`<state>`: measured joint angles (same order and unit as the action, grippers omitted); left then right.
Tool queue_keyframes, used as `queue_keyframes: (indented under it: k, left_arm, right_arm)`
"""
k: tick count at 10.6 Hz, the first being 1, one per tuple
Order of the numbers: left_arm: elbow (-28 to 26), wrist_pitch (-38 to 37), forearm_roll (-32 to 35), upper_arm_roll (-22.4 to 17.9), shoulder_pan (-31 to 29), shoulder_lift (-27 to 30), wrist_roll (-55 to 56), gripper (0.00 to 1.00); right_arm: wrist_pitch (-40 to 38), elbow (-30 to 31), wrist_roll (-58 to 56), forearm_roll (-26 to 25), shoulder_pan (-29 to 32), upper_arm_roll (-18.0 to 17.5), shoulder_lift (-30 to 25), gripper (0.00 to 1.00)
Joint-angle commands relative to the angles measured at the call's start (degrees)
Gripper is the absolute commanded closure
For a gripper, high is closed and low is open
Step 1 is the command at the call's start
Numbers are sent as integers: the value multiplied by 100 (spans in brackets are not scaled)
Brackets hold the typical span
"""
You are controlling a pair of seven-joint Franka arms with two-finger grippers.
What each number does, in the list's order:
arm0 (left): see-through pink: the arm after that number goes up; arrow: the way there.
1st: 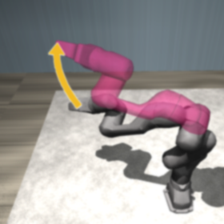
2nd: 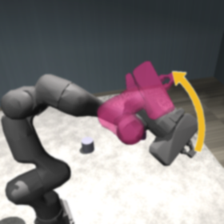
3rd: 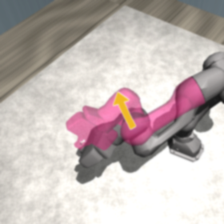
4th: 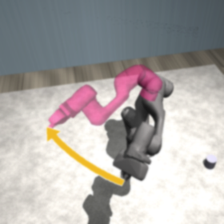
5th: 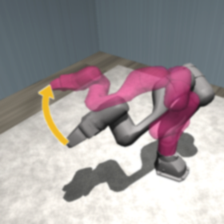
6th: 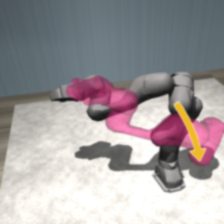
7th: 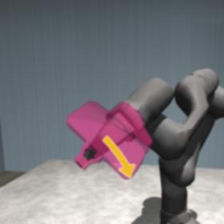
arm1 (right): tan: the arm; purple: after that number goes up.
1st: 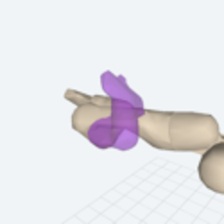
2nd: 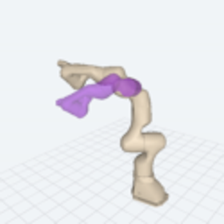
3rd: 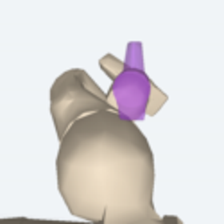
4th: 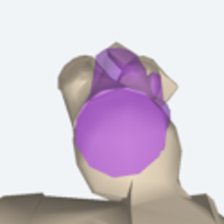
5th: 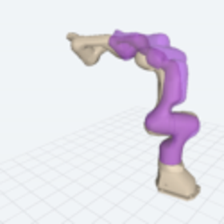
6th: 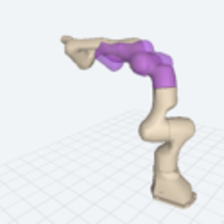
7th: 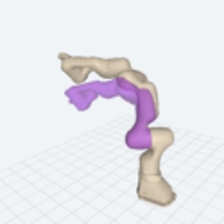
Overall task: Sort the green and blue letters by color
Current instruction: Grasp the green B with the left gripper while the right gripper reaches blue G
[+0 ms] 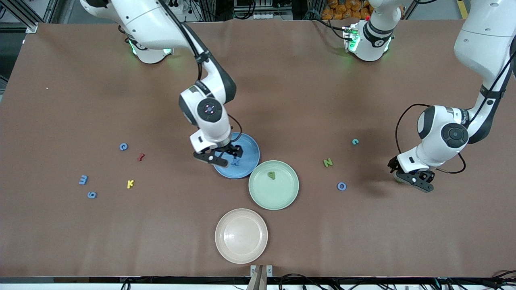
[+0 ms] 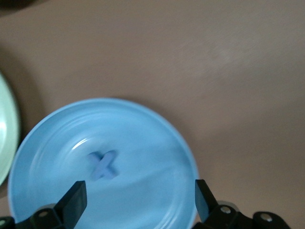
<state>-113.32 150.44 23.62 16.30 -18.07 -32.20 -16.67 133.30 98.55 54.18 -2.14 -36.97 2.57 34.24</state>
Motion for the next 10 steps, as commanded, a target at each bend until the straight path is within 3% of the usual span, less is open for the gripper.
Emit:
queue_keyframes:
  k: [1,4,6,10]
  left_arm:
    - [12,214,-5,101,-179,-208,-38,0]
    - [12,205,-287,145,-179,-217,-64,0]
    - [12,179,-436,215,-188,-208,-73,7]
    - [-6,135,-578,216,-223,-217,-91,10]
  right_arm:
    - [-339,522,-1002,47,794,-63,-697,0]
    - [-366,1172,-2065,47,1559,-55,-1269,0]
    - [-305,1770,-2917,21,2235,-55,-1585,0]
    - [-287,2492,-4474,12,3405,-55,-2166,0]
